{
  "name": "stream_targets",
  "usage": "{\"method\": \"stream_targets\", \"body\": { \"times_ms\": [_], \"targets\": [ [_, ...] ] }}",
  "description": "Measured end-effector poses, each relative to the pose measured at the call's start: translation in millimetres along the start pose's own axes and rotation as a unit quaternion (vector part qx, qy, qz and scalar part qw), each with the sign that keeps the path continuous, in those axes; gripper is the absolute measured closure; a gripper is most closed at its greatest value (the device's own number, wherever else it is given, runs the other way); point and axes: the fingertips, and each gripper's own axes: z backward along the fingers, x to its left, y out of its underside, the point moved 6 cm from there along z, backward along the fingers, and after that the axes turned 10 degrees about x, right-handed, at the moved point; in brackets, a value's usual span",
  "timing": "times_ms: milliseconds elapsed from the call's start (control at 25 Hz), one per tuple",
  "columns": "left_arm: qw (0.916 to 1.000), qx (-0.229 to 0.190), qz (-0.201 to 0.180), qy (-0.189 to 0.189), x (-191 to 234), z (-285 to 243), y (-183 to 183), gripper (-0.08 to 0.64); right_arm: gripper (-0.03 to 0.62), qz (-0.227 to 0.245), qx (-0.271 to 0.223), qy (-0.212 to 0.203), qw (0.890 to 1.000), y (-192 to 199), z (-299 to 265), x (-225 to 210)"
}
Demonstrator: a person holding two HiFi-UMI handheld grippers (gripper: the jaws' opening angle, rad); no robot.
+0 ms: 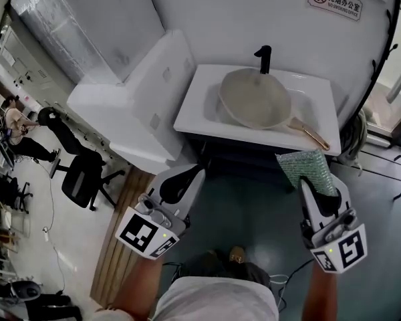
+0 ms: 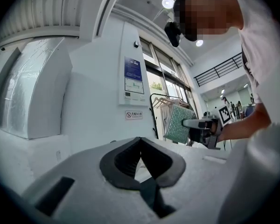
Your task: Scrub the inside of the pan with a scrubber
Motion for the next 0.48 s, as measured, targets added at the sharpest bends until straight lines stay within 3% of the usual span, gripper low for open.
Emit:
{"method": "stream_targets", "body": {
  "times_ms": [480],
  "targets": [
    [0.9996,0.024,0.005,-0.012,51.4,-66.4,13.7,0.545,0.512,0.017,0.021,0.010,1.000,17.8,-35.2,-34.6]
  ]
}}
